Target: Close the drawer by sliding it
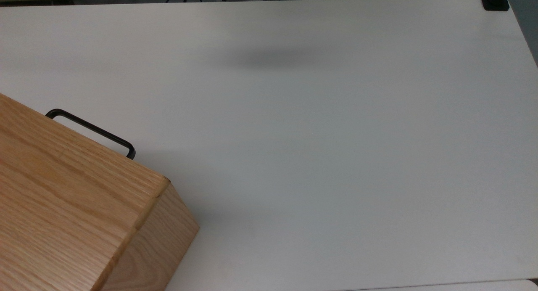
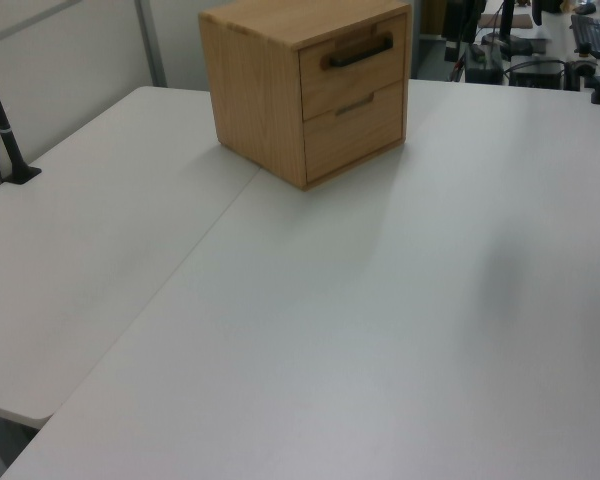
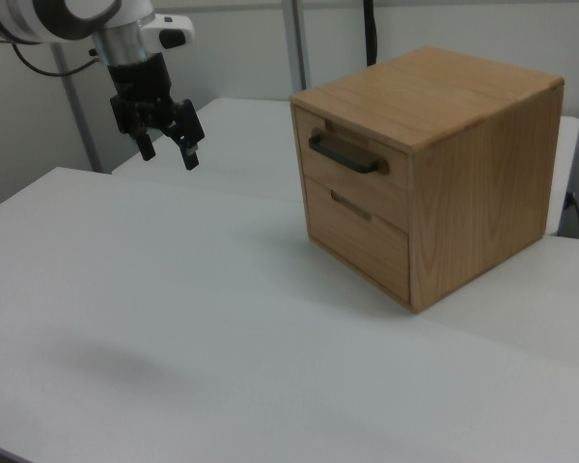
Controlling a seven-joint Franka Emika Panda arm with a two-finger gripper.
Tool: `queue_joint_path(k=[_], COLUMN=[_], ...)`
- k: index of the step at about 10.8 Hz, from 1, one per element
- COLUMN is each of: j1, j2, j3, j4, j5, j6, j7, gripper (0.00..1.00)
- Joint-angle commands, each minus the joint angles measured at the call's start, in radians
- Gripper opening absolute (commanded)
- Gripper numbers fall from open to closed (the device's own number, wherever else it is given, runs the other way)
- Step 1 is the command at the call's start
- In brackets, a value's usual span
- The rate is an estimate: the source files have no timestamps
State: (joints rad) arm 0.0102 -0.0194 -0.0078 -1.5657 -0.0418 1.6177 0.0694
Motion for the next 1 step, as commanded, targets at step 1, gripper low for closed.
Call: queue_joint_path(k=[1], j1=[0.004], j2=[-0.011], j3=[-0.004], j4=[-0.02], j5=[-0.007], j6=[0.027], j7=[-0.013], gripper=[1.0])
